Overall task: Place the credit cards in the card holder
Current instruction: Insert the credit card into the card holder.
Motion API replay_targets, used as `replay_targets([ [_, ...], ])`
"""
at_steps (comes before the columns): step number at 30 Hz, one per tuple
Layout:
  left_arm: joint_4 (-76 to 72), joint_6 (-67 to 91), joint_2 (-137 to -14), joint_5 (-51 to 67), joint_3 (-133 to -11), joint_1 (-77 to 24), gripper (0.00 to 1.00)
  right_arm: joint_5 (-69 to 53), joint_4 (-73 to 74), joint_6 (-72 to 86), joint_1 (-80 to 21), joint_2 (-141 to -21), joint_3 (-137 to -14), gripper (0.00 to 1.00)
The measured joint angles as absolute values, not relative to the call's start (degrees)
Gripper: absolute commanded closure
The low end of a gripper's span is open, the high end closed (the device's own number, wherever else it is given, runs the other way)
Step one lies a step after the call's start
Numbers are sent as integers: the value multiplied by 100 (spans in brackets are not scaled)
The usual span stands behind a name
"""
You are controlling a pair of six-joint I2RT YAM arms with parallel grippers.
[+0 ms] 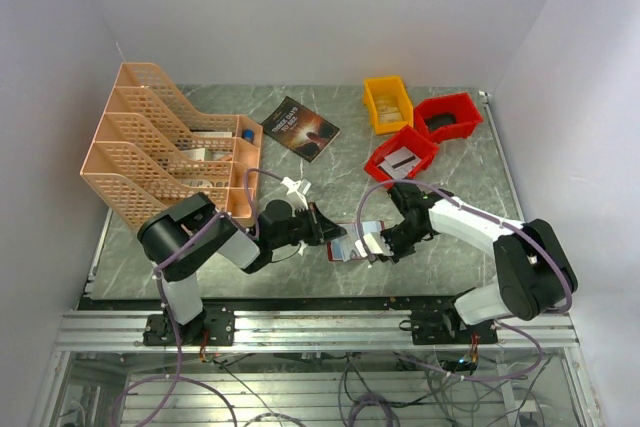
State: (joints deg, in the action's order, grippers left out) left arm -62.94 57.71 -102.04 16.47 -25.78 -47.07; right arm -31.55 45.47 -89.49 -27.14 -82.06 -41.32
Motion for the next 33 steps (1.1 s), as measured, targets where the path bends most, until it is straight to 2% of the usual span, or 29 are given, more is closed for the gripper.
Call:
replay_targets([
  [33,-6879,6110,-10801,1509,-2578,-4630,93,-3065,4458,-8635,-2740,-8254,-4134,100],
])
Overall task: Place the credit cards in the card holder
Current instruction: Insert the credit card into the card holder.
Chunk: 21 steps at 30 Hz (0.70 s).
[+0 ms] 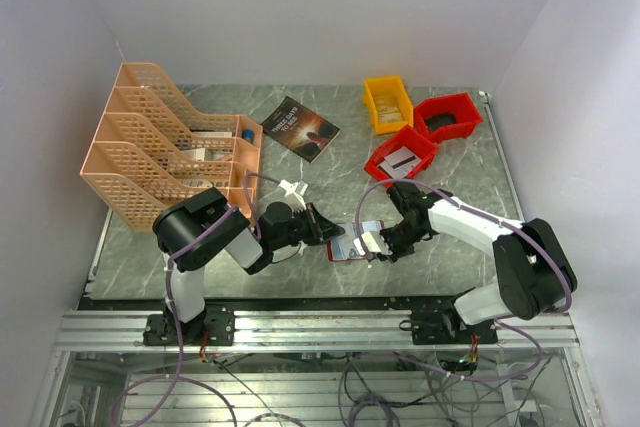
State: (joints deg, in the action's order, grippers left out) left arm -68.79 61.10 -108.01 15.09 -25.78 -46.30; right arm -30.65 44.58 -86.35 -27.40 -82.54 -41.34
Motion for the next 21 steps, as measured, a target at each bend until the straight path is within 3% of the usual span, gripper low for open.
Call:
replay_targets([
  [21,-7341,6399,-10951,1511,-2456,-4552,93,-3061,4458,-8613,-2740,-8265,-4141,100],
])
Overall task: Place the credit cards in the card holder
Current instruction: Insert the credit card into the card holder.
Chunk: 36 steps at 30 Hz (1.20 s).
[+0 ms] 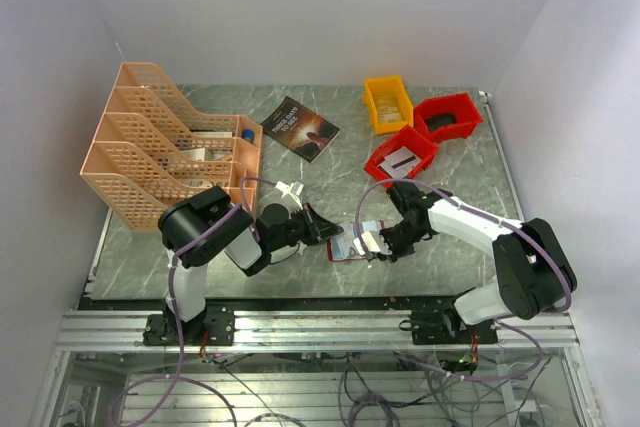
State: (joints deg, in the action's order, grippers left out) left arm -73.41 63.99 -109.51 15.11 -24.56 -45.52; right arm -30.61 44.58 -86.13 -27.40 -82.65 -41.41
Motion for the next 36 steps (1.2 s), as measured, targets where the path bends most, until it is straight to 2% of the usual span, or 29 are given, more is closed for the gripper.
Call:
replay_targets([
  [10,-7518,6541,-11354,1527,-2523,-4545,93,-3061,4458,-8611,-2740,-8276,-4145,100],
  [36,-7863,6672,-11408,1575,-2526,-4541,93,-3061,4466,-8597,-2740,-8305,-4163,100],
])
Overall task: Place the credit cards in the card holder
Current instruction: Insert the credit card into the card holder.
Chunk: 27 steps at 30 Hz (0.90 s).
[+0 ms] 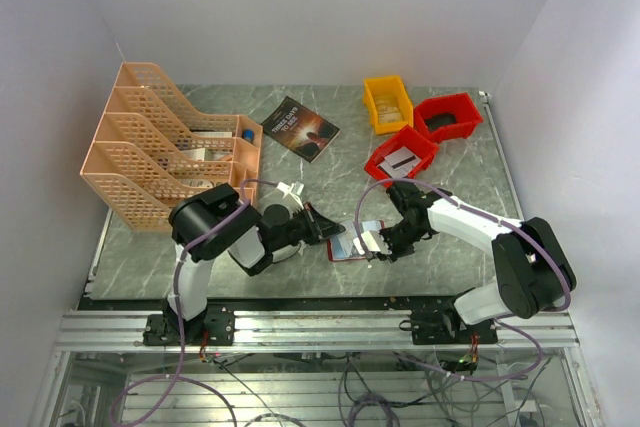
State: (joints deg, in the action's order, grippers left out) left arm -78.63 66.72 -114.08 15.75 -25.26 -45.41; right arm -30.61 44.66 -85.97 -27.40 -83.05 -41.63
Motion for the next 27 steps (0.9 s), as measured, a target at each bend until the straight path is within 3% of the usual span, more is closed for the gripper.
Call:
replay_targets([
  [27,-7883,6796,-11577,1579,-2486,-4525,93,-3061,4469,-8591,-2740,-8309,-4167,100],
])
